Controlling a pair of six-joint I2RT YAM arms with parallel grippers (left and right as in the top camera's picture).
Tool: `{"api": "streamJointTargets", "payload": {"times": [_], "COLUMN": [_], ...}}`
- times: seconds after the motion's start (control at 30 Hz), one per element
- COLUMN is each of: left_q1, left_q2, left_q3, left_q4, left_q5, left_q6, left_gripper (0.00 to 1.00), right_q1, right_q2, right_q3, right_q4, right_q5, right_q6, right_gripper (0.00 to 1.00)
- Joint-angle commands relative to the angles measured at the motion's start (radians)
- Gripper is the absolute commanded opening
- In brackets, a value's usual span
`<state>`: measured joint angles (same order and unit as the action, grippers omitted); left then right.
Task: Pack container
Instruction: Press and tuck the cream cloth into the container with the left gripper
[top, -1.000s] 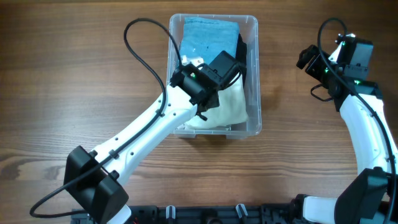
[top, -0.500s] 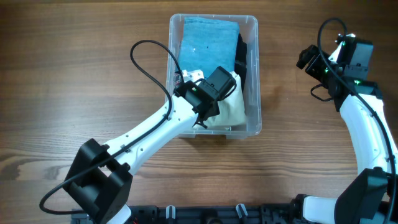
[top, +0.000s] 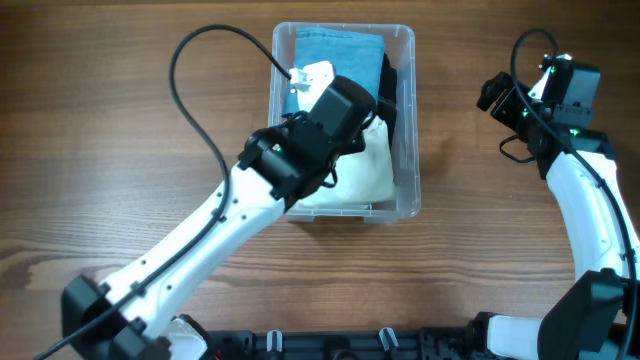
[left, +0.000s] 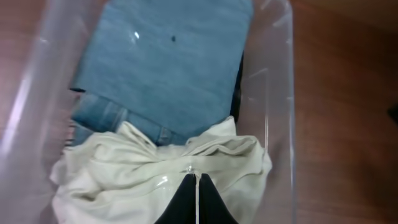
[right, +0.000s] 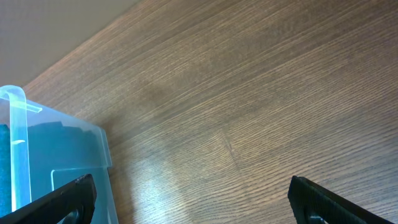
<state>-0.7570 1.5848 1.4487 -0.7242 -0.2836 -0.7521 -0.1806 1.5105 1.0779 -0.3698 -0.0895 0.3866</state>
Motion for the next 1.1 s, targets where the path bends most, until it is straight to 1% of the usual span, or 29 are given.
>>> {"api": "streamJointTargets", "payload": {"times": [0.0,0.17,0.23,0.37,0.43,0.53,0.67,0.83,0.87,0.93,1.07], "left_q1": [-0.001,-0.003,-0.005,-0.005,-0.004,-0.004,-0.004,-0.004,-0.004,-0.005,-0.006], "left_q2": [0.130,0.268,0.312,0.375,0.375,0.338,0.233,0.141,0.139,0.156,0.210], "left_q3": [-0.005,-0.005,-0.005,-0.005,-0.005,0.001,0.003,0.003,0.003,0.003,0.002], "left_q4": [0.014,0.068,0.097,0.151,0.155,0.161,0.155,0.092,0.087,0.081,0.095], "left_q5": [0.075,0.174,0.175,0.190,0.189,0.186,0.173,0.026,0.024,0.041,0.179], "left_q6": [0.020,0.021,0.023,0.068,0.076,0.149,0.200,0.199,0.199,0.198,0.198], "left_gripper": [0.04,0.04,0.04,0.04,0.04,0.04,0.04,0.04,0.04,0.04,0.04], "right_q1": [-0.004,-0.004,-0.004,-0.004,-0.004,-0.004,-0.004,-0.004,-0.004,-0.004,-0.004], "right_q2": [0.006,0.006,0.006,0.006,0.006,0.006,0.006,0.006,0.006,0.006,0.006], "right_q3": [0.023,0.023,0.023,0.023,0.023,0.023,0.023,0.023,0.023,0.023,0.023], "right_q4": [0.003,0.003,0.003,0.003,0.003,0.003,0.003,0.003,0.003,0.003,0.003], "right_q5": [-0.009,-0.009,-0.009,-0.009,-0.009,-0.009,-0.009,-0.009,-0.009,-0.009,-0.009], "right_q6": [-0.017,-0.017,-0.018,-0.017,-0.017,-0.017,-0.017,-0.017,-0.017,-0.017,-0.018], "right_gripper": [1.00,1.00,1.00,1.00,1.00,1.00,1.00,1.00,1.00,1.00,1.00]}}
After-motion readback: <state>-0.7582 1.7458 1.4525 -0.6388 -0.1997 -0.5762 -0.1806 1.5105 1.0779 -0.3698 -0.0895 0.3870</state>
